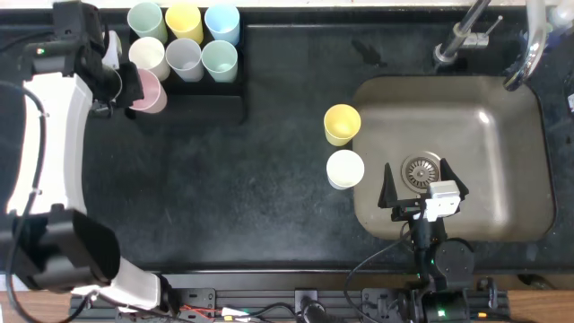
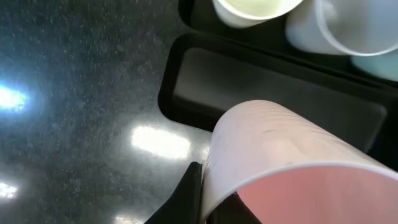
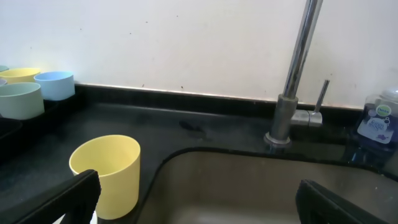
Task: Store Cups
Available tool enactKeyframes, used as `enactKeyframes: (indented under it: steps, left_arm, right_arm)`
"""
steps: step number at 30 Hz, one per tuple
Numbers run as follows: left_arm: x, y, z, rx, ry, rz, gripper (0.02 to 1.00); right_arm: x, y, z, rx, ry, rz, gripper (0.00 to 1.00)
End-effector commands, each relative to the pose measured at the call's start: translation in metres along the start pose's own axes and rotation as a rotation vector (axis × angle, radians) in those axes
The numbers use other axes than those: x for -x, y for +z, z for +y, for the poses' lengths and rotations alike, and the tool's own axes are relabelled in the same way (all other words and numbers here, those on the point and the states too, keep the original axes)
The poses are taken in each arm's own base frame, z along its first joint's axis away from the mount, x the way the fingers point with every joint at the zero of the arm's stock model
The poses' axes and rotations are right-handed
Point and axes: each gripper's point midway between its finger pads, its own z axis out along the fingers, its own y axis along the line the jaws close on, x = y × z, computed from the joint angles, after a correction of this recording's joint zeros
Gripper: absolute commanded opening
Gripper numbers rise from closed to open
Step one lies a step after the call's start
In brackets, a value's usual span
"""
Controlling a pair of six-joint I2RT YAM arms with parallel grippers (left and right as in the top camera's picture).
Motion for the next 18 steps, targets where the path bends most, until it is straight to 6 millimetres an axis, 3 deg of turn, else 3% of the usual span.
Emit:
enactKeyframes:
  steps: [1,18]
  left_arm:
    - [-0.001,0.018,0.004,0.005,0.031,0.034,0.036]
    - [0.008,0.067,0.011,0.036,0.015,0.072,0.036]
  right_arm:
    - [-0.004,0.0,0.0,-0.002,-0.003,0.001,0.993]
    - [-0.004,0.0,0.0,-0.002,-0.003,0.002,0.998]
